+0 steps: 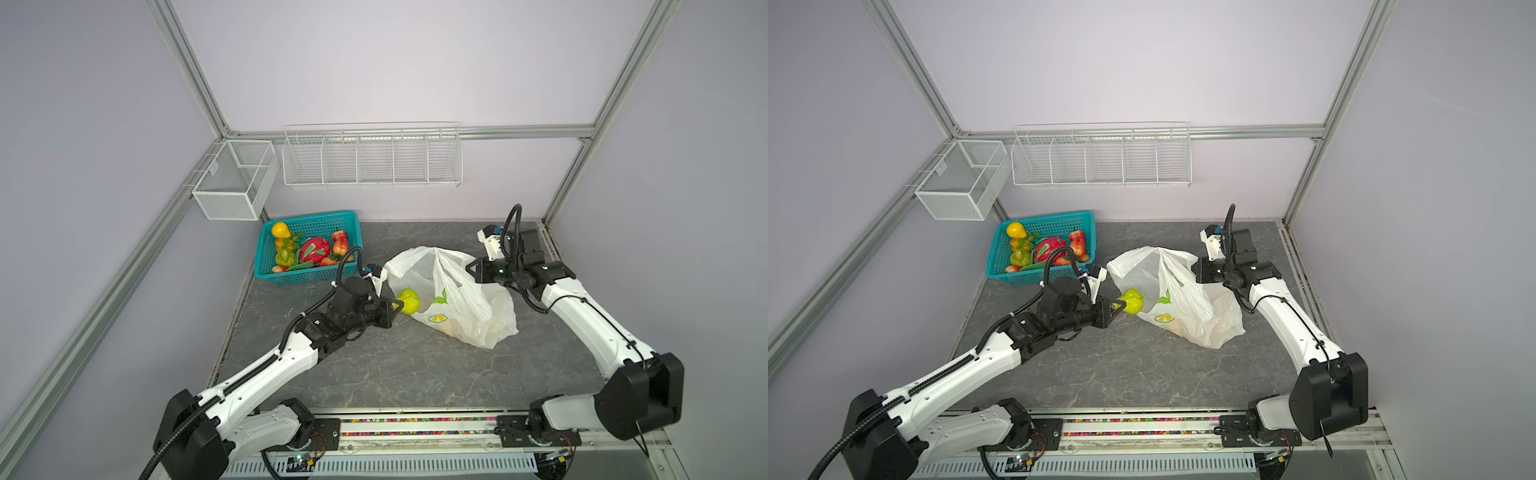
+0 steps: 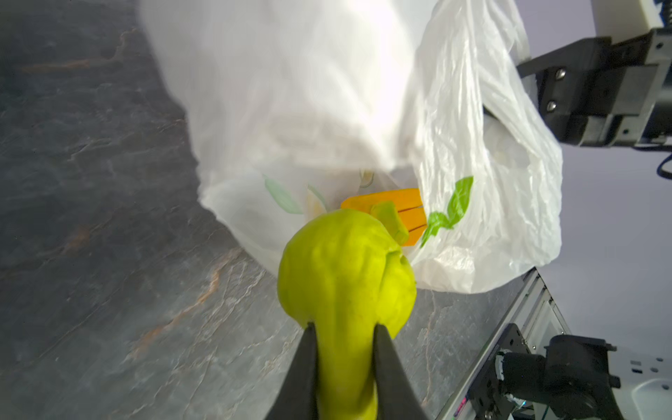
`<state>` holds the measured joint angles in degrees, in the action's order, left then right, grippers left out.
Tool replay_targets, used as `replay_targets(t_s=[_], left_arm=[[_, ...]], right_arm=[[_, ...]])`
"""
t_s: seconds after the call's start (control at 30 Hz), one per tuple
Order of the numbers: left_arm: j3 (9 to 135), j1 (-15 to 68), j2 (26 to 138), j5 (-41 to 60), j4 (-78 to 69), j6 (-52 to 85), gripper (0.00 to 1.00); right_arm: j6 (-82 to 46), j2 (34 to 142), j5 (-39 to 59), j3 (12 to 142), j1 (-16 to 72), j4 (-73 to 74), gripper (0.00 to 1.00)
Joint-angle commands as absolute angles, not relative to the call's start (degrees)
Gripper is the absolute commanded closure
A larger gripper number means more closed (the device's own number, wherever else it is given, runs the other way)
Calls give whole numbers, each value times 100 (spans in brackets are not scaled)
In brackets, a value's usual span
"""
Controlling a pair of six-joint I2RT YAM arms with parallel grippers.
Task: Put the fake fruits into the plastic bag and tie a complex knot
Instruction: 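Lift the green pear and carry it to the bag mouth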
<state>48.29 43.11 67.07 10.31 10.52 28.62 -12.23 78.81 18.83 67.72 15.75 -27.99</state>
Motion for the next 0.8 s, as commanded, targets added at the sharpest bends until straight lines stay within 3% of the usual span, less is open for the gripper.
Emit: replay_targets(t_s=[0.0,0.13,0.53,0.63,0.77], left_arm=[[5241,4375,7173,684,334,2947,96],[5731,4473,7975,163,312,2708,96],[6473,4938,9947,677,-940,3035,84],[6606,4991,10191,884,-1168,3120,75],[6651,4992,10327,840,-1155,3068,56]], right_arm=[[-1090,7652,1820,6795,1663,-2989,90],[-1120,7606,1881,6741,1712,-2970,90],[-1436,7616,2108,6641,1740,-2613,90],[-1333,7603,2021,6679,1740,-2724,91],[-1209,7550,1849,6671,1715,-2842,90]])
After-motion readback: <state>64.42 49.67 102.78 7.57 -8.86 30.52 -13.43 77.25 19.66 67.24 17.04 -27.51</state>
